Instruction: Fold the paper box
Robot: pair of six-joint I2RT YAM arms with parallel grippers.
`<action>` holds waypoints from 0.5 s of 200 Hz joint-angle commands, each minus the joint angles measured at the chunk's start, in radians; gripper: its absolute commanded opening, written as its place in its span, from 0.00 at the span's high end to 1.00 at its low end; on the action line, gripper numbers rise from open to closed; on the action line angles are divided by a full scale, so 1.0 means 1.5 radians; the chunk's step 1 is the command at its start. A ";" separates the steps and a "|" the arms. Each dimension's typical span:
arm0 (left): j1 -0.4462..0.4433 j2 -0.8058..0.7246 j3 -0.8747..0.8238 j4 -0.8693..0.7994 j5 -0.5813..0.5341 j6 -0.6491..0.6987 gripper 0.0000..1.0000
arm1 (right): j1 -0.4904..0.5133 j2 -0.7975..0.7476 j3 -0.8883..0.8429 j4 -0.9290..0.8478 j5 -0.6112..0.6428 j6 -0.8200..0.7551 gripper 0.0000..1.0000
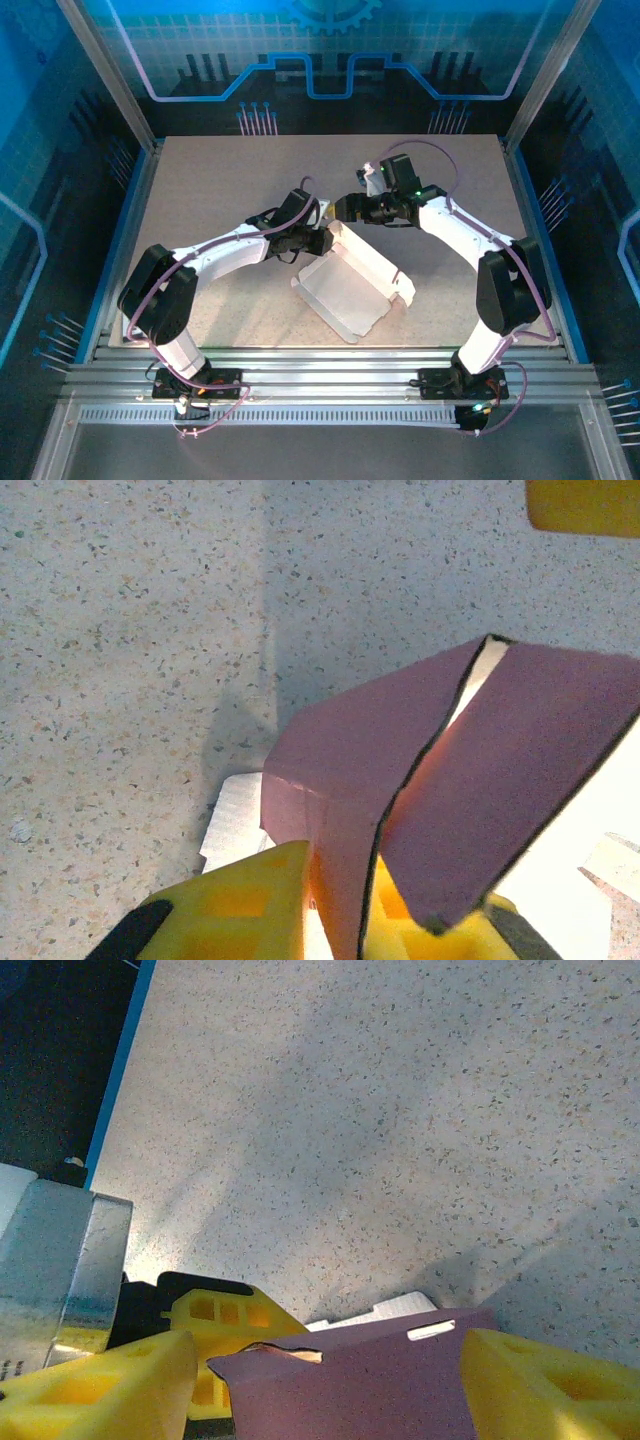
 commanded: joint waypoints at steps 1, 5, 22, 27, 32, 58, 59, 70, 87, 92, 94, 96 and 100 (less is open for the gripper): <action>-0.014 -0.006 -0.007 0.000 0.012 -0.005 0.83 | -0.007 0.012 -0.003 0.021 -0.026 -0.009 0.30; -0.014 -0.007 -0.008 0.001 0.012 -0.006 0.83 | -0.005 0.013 -0.003 0.021 -0.026 -0.009 0.30; -0.015 -0.008 -0.007 0.004 0.015 -0.013 0.82 | -0.002 0.019 -0.006 0.020 -0.022 -0.013 0.30; -0.014 -0.008 -0.008 0.006 0.017 -0.015 0.82 | -0.001 0.020 -0.007 0.021 -0.022 -0.015 0.30; -0.014 -0.008 -0.006 0.008 0.018 -0.017 0.82 | 0.000 0.022 -0.007 0.019 -0.020 -0.016 0.30; -0.016 -0.007 -0.004 0.010 0.021 -0.023 0.81 | 0.001 0.028 -0.011 0.018 -0.013 -0.024 0.30; -0.016 -0.006 -0.004 0.010 0.021 -0.023 0.81 | 0.002 0.028 -0.011 0.019 -0.013 -0.025 0.30; -0.016 -0.007 -0.006 0.009 0.022 -0.024 0.81 | 0.003 0.029 -0.012 0.019 -0.009 -0.027 0.31; -0.015 -0.007 -0.008 0.010 0.020 -0.026 0.81 | 0.005 0.029 -0.016 0.019 -0.005 -0.032 0.31; -0.016 -0.007 -0.008 0.010 0.019 -0.026 0.81 | 0.007 0.029 -0.016 0.018 -0.005 -0.033 0.32; -0.016 -0.007 -0.009 0.011 0.020 -0.026 0.81 | 0.007 0.029 -0.017 0.019 -0.005 -0.033 0.32; -0.016 -0.007 -0.010 0.012 0.020 -0.027 0.81 | 0.007 0.029 -0.017 0.019 -0.004 -0.034 0.32; -0.016 -0.007 -0.010 0.013 0.019 -0.028 0.81 | 0.009 0.029 -0.017 0.018 -0.003 -0.034 0.32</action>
